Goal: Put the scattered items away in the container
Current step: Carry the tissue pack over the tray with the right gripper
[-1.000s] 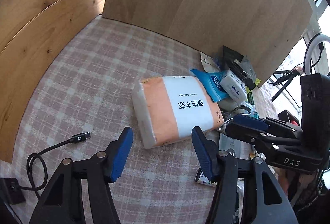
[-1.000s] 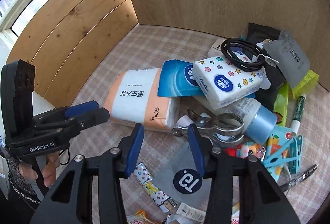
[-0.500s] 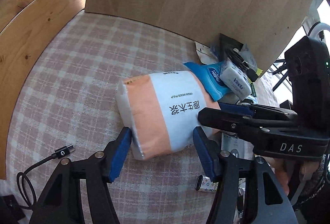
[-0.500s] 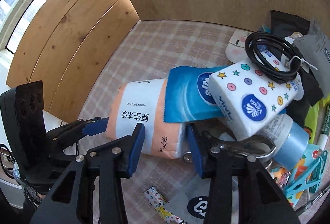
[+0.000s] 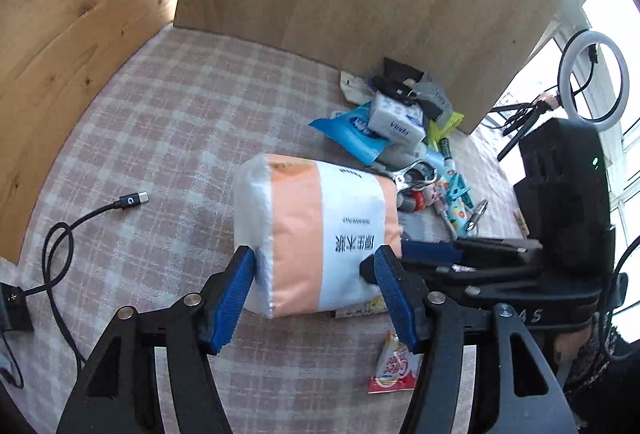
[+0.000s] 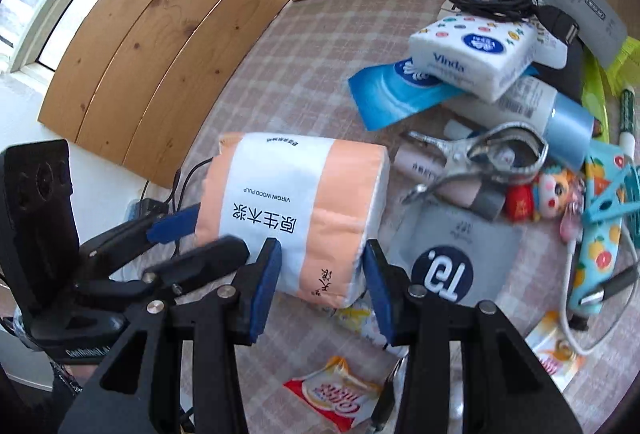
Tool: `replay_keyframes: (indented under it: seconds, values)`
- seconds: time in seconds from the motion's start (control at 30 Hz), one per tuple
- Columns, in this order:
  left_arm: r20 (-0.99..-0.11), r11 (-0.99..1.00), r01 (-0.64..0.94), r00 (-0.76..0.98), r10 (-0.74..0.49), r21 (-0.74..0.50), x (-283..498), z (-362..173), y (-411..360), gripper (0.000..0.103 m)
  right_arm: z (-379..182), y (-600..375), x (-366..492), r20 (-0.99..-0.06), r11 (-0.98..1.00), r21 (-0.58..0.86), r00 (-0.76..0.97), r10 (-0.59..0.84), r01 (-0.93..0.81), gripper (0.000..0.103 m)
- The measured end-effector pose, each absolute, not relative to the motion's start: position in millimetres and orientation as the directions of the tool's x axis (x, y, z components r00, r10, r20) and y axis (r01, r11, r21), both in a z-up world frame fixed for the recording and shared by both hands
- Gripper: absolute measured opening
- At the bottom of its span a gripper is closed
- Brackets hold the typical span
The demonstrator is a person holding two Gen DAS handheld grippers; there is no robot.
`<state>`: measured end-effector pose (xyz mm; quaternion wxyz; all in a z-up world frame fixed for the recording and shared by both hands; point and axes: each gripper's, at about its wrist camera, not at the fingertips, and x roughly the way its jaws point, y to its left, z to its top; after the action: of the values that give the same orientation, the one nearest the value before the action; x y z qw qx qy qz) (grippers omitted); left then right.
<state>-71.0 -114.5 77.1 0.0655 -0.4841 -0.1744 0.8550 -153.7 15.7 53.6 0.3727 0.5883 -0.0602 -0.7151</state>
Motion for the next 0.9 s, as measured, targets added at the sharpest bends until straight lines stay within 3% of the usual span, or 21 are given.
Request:
replay_keyframes:
  seconds: [0.23, 0.37, 0.53, 0.9]
  values:
    - [-0.83, -0.959, 0.001, -0.502, 0.244, -0.282, -63.6, 81.4, -96.2, 0.059, 52.3, 22.8, -132.9, -0.808, -0.732, 0.495, -0.064, -0.586, 0.468, 0.042]
    - [-0.823, -0.93, 0.055, -0.486, 0.294, -0.364, -57.1, 75.8, -109.1, 0.059, 60.6, 24.3, -129.7, -0.805, -0.74, 0.487, -0.09, -0.586, 0.464, 0.042]
    - [-0.807, -0.951, 0.015, -0.534, 0.255, -0.31, -48.7, 102.1, -98.8, 0.059, 83.1, 26.0, -125.4, -0.793, -0.735, 0.473, -0.128, -0.595, 0.485, 0.042]
    - [-0.758, -0.939, -0.157, -0.556, 0.341, -0.307, -59.8, 148.2, -25.8, 0.059, 137.7, 115.8, -110.7, -0.757, -0.787, 0.445, -0.291, -0.585, 0.427, 0.042]
